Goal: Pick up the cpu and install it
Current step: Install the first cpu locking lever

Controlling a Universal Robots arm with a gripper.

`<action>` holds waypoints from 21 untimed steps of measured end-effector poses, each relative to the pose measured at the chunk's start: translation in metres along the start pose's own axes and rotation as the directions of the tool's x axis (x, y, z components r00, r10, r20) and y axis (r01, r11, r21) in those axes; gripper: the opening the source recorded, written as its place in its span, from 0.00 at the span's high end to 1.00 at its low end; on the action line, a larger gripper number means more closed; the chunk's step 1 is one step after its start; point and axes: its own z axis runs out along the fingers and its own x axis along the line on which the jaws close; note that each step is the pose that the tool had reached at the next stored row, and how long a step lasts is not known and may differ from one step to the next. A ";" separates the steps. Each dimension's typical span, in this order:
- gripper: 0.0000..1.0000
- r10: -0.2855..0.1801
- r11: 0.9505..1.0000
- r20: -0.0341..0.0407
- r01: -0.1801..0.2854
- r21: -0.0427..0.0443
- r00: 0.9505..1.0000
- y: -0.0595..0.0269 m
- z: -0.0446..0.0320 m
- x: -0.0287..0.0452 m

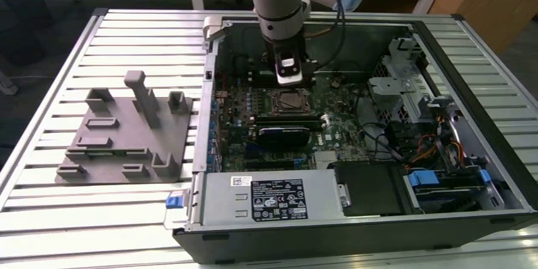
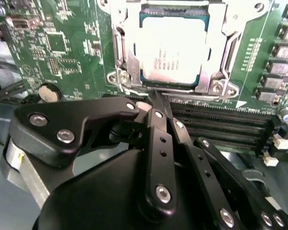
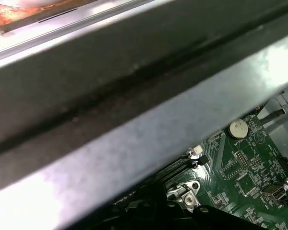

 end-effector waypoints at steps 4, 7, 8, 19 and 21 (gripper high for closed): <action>0.89 0.001 1.000 0.000 -0.001 0.000 1.000 0.0003 0.0009 -0.0009; 0.89 0.001 1.000 0.000 -0.001 -0.001 1.000 0.0005 0.0006 -0.0010; 0.89 0.001 1.000 0.000 -0.001 -0.001 1.000 0.0008 -0.0001 -0.0011; 0.89 0.001 1.000 0.000 -0.001 0.000 1.000 0.0047 -0.0178 -0.0038; 0.89 0.001 1.000 0.000 -0.001 0.000 1.000 0.0055 -0.0212 -0.0043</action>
